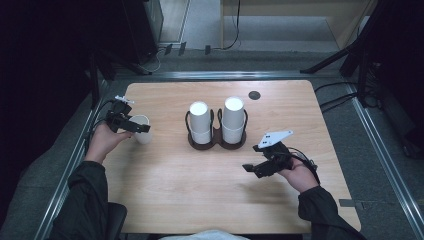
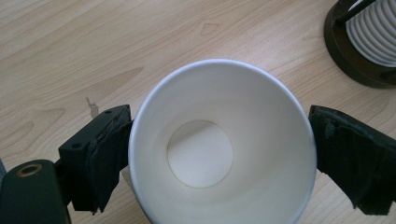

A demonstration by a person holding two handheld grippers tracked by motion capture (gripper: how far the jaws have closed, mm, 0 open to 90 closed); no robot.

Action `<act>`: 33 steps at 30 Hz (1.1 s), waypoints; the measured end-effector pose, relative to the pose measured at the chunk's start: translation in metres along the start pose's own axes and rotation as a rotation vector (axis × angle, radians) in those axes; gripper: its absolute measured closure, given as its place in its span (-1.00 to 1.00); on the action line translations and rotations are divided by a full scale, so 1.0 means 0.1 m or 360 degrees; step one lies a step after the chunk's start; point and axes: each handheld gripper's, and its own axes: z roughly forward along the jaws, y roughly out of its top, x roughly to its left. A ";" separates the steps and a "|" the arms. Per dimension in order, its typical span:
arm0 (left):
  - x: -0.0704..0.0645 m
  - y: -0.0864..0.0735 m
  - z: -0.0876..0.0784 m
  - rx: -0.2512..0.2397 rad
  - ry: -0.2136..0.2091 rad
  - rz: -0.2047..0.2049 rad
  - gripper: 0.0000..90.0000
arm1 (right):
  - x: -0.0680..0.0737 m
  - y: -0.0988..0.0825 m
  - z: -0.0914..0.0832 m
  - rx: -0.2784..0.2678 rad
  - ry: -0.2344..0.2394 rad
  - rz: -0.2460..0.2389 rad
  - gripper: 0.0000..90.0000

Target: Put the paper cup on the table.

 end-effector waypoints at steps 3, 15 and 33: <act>0.00 0.00 -0.01 -0.0008 -0.0005 -0.0011 -0.80 | 0.00 0.00 0.00 -0.0001 0.0002 -0.0006 -0.55; -0.08 -0.01 -0.17 -0.0077 -0.0018 -0.0012 -0.80 | 0.00 0.05 0.04 0.0004 0.0014 -0.0029 -0.55; -0.20 -0.06 -0.50 -0.0255 -0.0071 -0.0054 -0.80 | 0.00 0.15 0.13 0.0019 0.0062 -0.0073 -0.55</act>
